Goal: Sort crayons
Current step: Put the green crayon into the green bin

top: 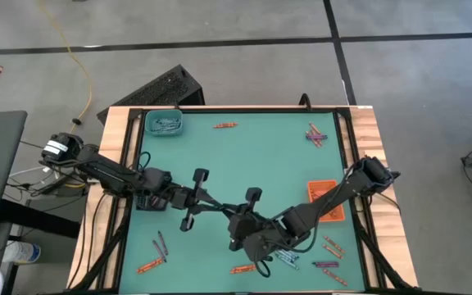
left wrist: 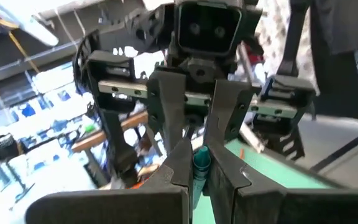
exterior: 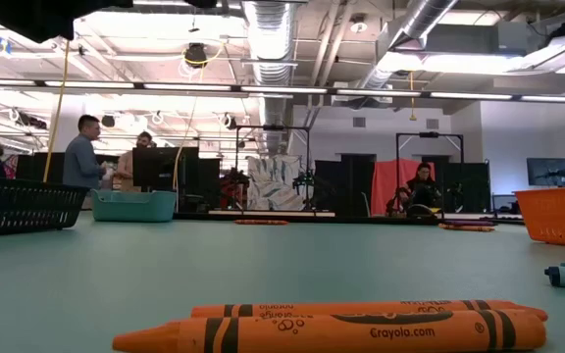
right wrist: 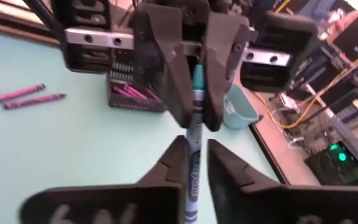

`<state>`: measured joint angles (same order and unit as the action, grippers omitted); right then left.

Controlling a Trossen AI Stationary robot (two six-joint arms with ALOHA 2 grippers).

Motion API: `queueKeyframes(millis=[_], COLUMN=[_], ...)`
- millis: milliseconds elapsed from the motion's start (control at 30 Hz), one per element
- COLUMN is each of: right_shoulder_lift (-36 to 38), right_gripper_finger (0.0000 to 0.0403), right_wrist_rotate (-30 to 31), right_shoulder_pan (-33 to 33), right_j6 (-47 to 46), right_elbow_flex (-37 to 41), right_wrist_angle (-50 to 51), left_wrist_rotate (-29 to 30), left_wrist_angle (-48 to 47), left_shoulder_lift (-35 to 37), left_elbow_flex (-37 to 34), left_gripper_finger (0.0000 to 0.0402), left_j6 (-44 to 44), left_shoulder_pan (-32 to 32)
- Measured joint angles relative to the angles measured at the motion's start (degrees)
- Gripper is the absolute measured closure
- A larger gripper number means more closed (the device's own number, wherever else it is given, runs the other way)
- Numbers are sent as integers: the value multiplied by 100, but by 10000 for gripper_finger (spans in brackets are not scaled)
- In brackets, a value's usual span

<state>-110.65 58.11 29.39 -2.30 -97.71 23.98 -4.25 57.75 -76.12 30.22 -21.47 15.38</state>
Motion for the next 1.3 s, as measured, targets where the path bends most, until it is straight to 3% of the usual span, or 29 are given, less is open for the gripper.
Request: queueKeyframes(millis=[267, 433, 733, 967, 1300], right_shoulder_lift=[4, 4, 0, -3, -2], right_gripper_finger=[231, 199, 199, 206, 210], right_wrist_rotate=[142, 114, 41, -157, -335], right_shoulder_pan=[-200, -223, -206, -142, 173], right_j6=[-1850, -3090, -4930, -5591, -6496], right_elbow_flex=[-4, 143, 820, 1654, 2416], right_wrist_angle=[1883, 3012, 4486, 4410, 4385], left_wrist_rotate=[672, 920, 1417, 1738, 1842], left_wrist_angle=[-1223, -2206, -4719, -6349, -7835], left_shoulder_lift=[100, 315, 577, 610, 608], left_elbow_flex=[-11, 65, 834, 1350, 1757], left_gripper_finger=[395, 395, 395, 395, 395], left_j6=[-347, -355, -803, -1115, -1860], left_shoulder_pan=[-213, -699, -1644, -2849, -4687])
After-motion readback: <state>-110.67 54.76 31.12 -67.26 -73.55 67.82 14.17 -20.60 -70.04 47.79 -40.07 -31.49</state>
